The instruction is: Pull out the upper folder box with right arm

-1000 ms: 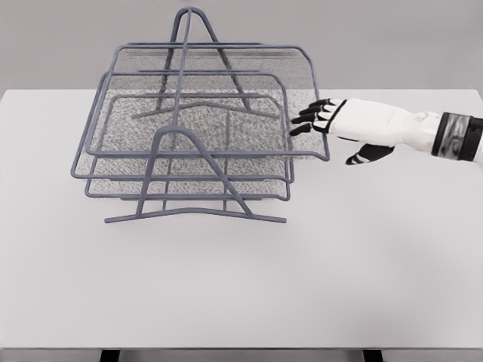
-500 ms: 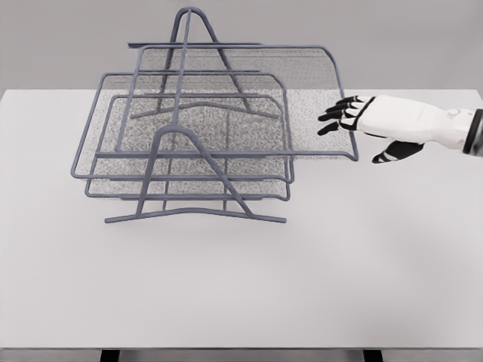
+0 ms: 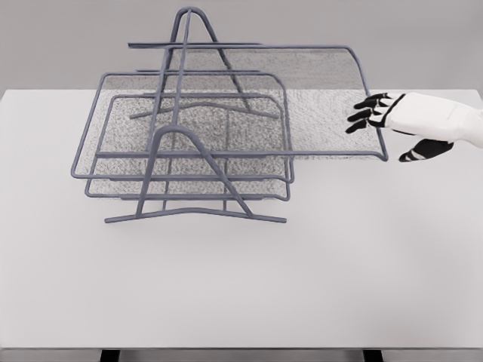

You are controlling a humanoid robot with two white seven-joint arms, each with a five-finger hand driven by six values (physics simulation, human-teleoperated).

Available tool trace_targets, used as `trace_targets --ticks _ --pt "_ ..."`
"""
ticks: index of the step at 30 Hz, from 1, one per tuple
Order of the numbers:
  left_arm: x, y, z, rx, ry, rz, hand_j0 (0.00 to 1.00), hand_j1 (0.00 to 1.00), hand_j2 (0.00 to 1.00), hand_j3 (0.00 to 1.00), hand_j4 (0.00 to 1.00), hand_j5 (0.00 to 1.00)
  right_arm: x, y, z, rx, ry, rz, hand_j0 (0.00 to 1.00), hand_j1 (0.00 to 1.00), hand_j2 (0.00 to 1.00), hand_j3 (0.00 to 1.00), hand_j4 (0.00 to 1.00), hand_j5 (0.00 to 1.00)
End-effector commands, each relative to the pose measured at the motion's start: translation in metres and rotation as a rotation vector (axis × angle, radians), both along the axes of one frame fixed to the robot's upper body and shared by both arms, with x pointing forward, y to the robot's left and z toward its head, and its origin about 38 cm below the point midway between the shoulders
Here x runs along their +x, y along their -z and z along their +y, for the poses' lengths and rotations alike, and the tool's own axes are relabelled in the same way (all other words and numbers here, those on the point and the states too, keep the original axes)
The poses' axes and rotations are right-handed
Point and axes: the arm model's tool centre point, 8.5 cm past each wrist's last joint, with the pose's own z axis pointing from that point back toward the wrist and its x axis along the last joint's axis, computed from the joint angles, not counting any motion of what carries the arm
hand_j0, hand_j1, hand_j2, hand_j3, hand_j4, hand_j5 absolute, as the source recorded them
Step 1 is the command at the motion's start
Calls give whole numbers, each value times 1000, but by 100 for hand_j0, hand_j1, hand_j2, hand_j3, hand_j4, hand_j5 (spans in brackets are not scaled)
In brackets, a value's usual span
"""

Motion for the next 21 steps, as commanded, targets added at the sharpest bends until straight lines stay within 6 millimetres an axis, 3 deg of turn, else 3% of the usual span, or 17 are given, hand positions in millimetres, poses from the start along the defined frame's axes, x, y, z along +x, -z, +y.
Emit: trace_targets --ticks 1,5,11,14,21 --pt "1 0 0 0 0 -2 100 100 100 100 100 100 0 2 -9 -88 14 -19 100 100 100 100 100 100" --pt "0 0 0 0 0 0 100 100 100 100 100 100 -3 -6 -17 -85 26 -24 100 100 100 100 100 100" --pt "0 0 0 0 0 0 100 100 100 100 100 100 -7 -17 -15 -67 8 -39 100 100 100 100 100 100" --pt "0 0 0 0 0 0 100 100 100 100 100 100 -13 -41 -19 -46 3 -78 100 100 100 100 100 100" --pt "1 0 0 0 0 -2 100 100 100 100 100 100 -17 -48 -16 -38 -14 -89 100 100 100 100 100 100"
